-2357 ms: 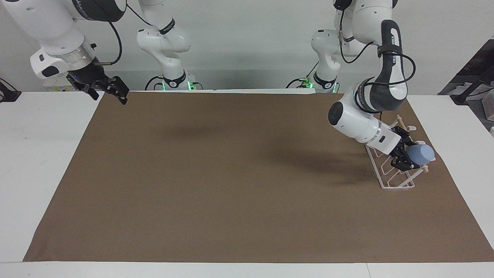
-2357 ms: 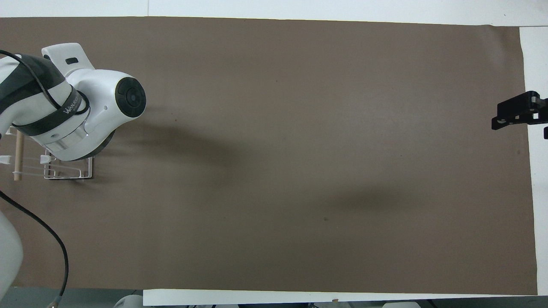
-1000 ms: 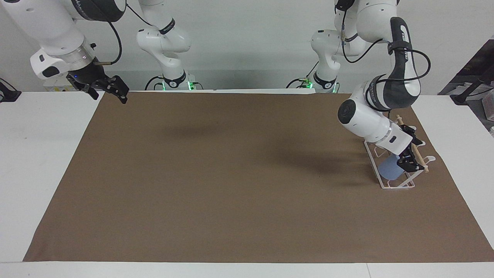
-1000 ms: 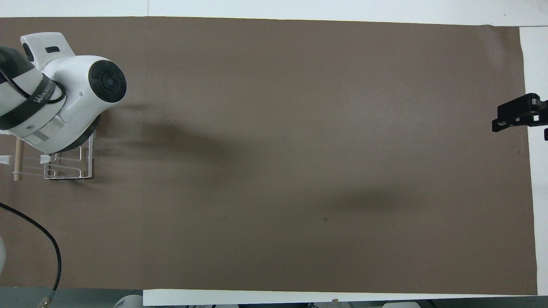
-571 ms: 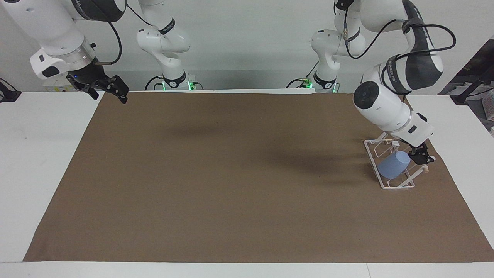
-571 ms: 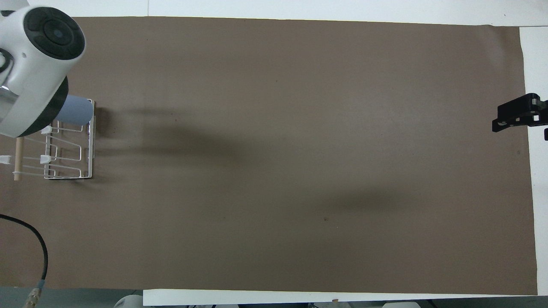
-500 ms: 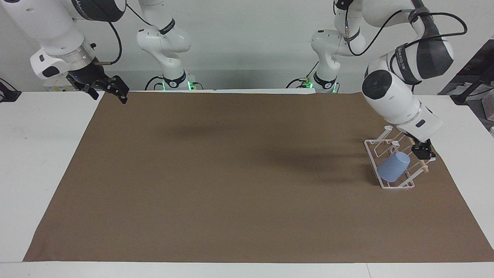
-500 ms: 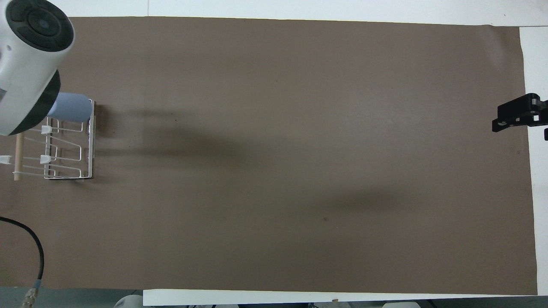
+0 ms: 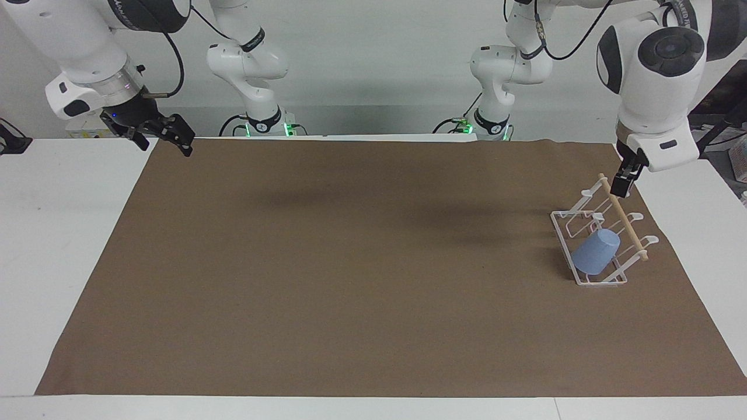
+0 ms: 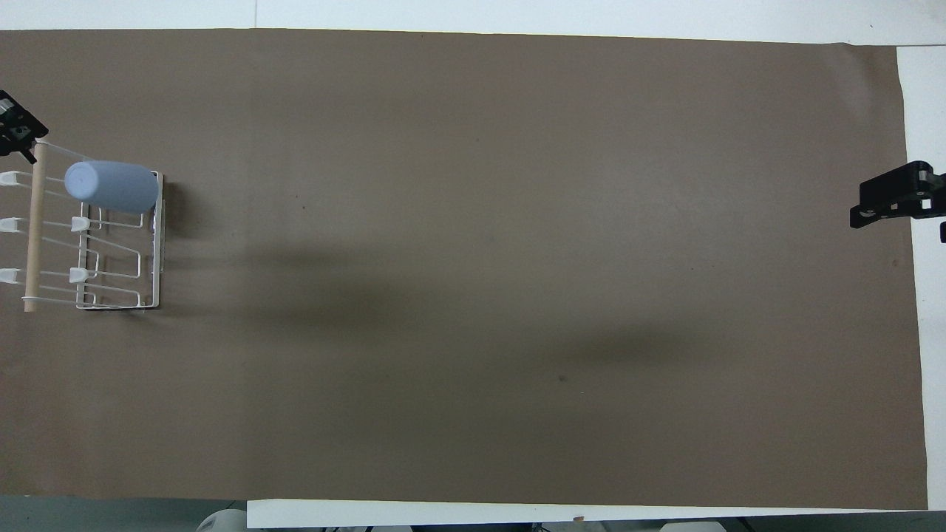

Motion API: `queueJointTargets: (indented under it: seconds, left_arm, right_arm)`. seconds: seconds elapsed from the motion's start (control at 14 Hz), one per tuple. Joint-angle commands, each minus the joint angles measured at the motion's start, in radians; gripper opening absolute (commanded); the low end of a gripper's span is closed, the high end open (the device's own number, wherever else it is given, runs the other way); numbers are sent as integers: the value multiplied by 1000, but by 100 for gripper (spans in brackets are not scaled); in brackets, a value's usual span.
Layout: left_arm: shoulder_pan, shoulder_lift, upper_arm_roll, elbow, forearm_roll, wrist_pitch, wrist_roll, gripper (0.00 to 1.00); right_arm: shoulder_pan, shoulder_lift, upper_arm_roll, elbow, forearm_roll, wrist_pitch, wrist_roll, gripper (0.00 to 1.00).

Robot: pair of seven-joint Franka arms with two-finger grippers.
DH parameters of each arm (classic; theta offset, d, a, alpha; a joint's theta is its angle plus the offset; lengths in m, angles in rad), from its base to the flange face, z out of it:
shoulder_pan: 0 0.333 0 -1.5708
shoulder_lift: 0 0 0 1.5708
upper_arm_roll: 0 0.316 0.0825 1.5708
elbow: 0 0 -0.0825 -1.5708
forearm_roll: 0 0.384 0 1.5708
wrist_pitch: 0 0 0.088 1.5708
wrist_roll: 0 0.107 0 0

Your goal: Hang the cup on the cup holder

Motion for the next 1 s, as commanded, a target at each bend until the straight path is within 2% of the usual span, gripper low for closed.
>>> queueJointTargets:
  seconds: [0.0,0.14,0.5,0.93]
  left_arm:
    - [49,-39,-3,-4,-199,-24,208,100]
    - [67,-59,-5,-5,-260,-35,424,100]
    - [70,-86,-2,2,-260,-47,846,100]
    - [72,-141,-14,5,-272,-44,842,100]
  right_arm:
    - [-11,-7,5,2,-17,-17,-25,99]
    - [-11,-9,5,-3,-17,-18,-25,99]
    - [-22,-32,5,-41,-14,-3,-24,99]
    - [-28,-32,5,-44,-21,-3,-33,99]
